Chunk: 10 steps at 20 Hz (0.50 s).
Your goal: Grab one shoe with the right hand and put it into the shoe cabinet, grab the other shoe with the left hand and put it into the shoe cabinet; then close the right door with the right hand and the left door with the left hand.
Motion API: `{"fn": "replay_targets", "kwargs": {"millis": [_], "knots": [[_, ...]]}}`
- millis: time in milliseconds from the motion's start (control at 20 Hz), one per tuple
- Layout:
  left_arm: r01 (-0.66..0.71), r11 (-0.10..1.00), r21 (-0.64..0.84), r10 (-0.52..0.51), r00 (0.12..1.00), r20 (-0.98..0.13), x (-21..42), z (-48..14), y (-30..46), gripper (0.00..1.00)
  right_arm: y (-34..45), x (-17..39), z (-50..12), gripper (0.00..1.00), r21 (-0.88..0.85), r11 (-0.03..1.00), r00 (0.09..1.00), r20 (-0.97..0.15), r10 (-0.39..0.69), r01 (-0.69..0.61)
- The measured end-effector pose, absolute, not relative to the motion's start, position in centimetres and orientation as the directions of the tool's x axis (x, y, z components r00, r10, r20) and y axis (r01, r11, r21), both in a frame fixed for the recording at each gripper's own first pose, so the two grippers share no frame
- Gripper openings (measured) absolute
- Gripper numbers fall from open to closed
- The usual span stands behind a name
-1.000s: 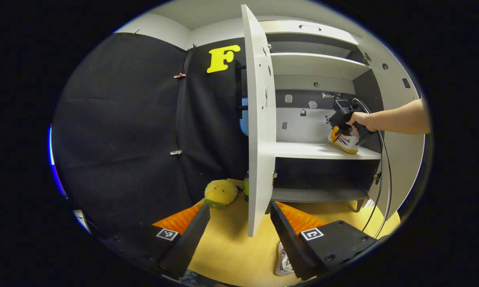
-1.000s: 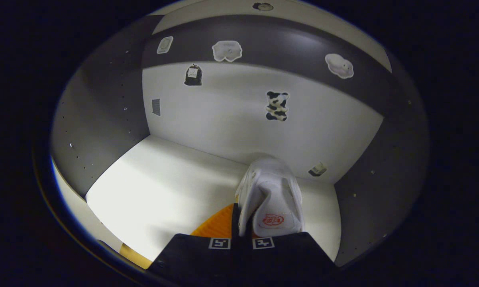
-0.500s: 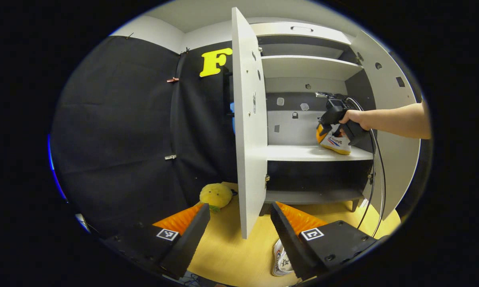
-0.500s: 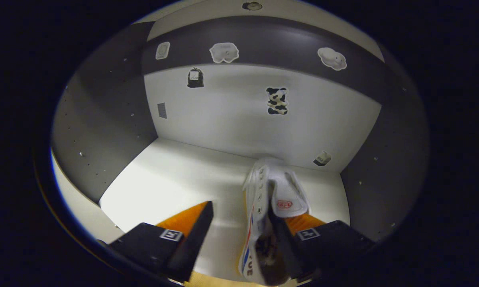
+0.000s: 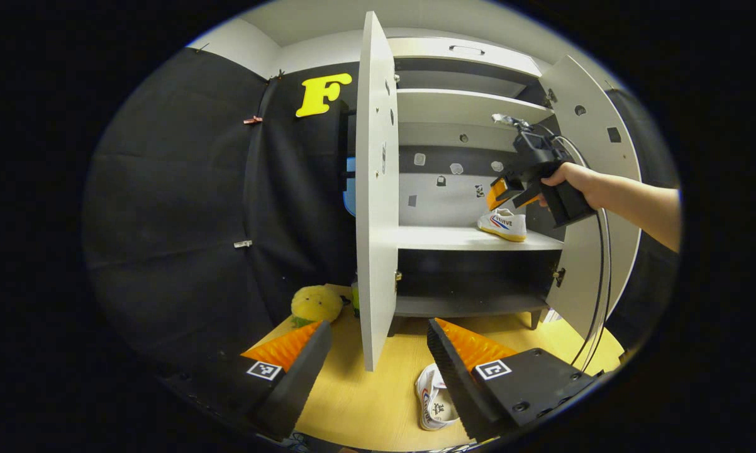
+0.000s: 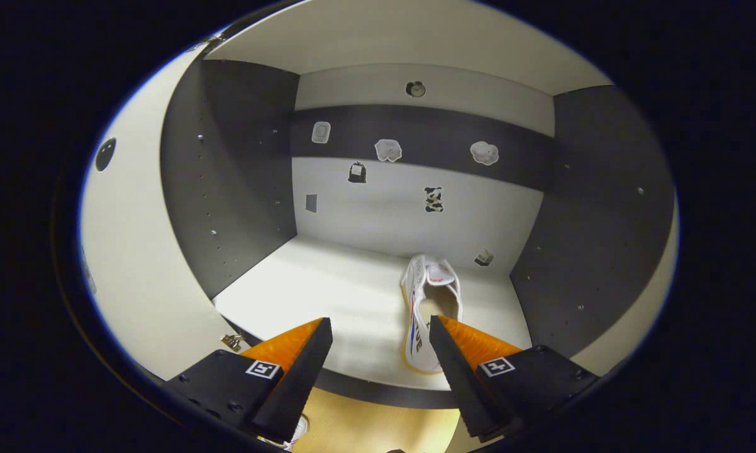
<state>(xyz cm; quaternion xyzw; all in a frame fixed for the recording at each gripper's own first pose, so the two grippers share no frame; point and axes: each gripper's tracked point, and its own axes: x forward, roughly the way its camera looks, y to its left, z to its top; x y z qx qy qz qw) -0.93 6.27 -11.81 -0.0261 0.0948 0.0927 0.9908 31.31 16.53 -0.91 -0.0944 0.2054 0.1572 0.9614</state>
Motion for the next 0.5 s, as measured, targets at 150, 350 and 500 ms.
{"fn": "replay_targets", "kwargs": {"millis": [150,350,500], "knots": [[-0.138,0.99,-0.033,0.127,0.965,-0.229,-1.1,-13.9,6.0,0.96,15.2,25.5,-3.3,0.98,-0.08,0.943,0.865,-0.429,0.259,-0.322],[-0.048,0.998,-0.028,0.037,0.954,-0.296,-0.8,-17.9,4.8,0.96,12.7,18.1,-8.2,0.99,-0.056,0.955,0.859,-0.455,0.236,-0.291],[0.058,0.997,-0.044,-0.07,0.919,-0.387,-0.6,-22.5,2.5,0.95,10.2,12.2,-13.5,0.99,-0.031,0.964,0.825,-0.526,0.207,-0.262]]}}
